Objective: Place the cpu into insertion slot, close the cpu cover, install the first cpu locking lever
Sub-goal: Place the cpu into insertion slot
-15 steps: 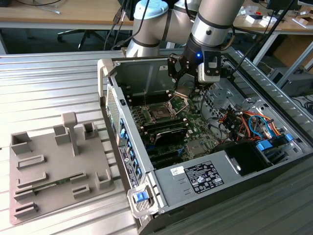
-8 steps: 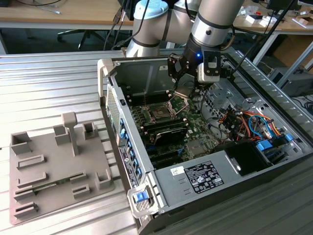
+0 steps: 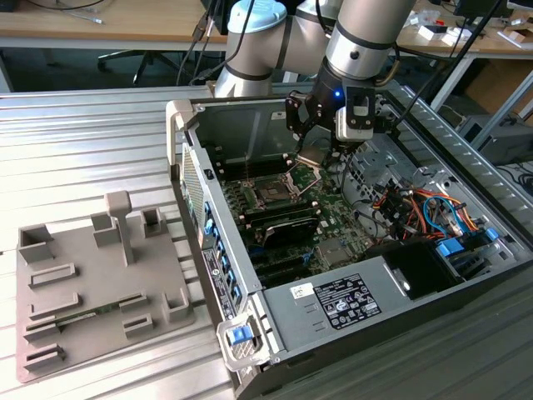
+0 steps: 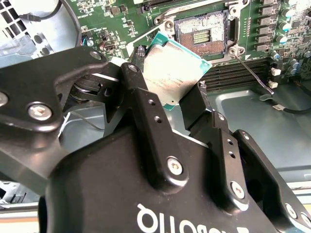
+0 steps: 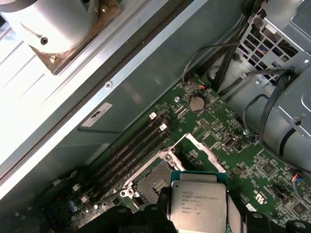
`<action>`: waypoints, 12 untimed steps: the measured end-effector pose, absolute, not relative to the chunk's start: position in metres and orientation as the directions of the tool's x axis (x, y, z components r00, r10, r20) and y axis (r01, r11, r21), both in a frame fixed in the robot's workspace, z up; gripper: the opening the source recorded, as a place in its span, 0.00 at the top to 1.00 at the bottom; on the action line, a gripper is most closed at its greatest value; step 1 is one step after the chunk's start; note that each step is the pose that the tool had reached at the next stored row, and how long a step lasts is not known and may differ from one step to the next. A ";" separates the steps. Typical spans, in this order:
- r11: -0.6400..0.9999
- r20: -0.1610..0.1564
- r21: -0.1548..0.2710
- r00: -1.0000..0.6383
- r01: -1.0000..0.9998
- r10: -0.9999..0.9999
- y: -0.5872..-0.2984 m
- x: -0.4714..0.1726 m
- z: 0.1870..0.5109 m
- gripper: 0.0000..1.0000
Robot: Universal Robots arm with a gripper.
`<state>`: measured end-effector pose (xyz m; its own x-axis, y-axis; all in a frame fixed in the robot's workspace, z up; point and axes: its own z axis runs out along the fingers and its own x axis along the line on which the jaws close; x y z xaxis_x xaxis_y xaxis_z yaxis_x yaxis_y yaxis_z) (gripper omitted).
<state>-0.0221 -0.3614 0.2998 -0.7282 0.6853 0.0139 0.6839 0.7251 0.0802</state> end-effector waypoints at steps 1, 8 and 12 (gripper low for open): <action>0.724 0.014 0.080 -0.727 0.685 0.686 -0.361 -0.022 0.300 0.45; 0.717 0.014 0.080 -0.720 0.693 0.694 -0.361 -0.022 0.300 0.45; 0.712 0.014 0.080 -0.715 0.697 0.699 -0.361 -0.022 0.300 0.45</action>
